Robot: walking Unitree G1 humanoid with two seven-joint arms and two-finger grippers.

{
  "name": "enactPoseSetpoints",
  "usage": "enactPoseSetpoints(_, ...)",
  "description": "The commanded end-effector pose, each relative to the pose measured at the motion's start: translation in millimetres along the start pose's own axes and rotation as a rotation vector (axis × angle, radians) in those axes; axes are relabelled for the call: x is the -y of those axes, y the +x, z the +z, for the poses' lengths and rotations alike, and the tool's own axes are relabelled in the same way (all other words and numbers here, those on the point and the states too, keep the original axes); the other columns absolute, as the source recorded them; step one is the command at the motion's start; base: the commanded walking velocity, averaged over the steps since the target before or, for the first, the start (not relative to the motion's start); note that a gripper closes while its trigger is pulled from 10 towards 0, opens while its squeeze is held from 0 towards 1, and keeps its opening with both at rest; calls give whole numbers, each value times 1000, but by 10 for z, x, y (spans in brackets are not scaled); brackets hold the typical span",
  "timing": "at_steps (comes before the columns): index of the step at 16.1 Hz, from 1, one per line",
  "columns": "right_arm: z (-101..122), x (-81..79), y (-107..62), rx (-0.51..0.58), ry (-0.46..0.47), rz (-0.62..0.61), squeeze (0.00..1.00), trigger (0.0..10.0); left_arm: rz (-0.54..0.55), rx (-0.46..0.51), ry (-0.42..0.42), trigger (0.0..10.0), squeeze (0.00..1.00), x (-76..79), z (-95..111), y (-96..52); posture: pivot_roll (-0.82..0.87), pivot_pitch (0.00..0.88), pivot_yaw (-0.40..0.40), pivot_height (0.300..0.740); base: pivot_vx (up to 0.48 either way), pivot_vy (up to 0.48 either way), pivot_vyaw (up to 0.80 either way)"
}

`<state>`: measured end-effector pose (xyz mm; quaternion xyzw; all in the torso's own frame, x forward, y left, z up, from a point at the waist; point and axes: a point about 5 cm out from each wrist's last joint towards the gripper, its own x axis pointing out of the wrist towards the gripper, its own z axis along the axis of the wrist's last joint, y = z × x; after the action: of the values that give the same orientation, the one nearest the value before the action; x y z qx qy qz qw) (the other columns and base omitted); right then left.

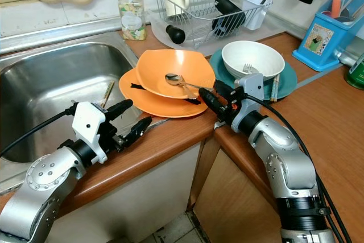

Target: Kitchen organization

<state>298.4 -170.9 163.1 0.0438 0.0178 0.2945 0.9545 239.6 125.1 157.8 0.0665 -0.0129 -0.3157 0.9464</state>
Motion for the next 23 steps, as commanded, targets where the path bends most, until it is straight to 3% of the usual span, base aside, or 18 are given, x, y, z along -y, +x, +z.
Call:
enactPoseSetpoints(1, 61, 6, 32, 18, -16, 8, 0, 0, -19, 12, 25, 10000, 0, 18, 46, 19, 16, 0, -6, 740, 0, 0, 0)
enactPoseSetpoints(15, 111, 23, 30, 68, -4, 8, 0, 0, -18, 3, 57, 10000, 0, -5, 60, 30, 20, 0, 5, 740, 0, 0, 0)
enactPoseSetpoints(19, 376, -6, 36, 177, 15, -3, 0, 0, -5, 21, 239, 10000, 0, -57, 149, 89, 19, 0, 4, 740, 0, 0, 0)
enactPoseSetpoints(23, 536, -345, 97, 208, 31, 154, 0, 0, -12, 67, 534, 10000, 0, -88, 310, 263, 15, 0, 1, 740, 0, 0, 0)
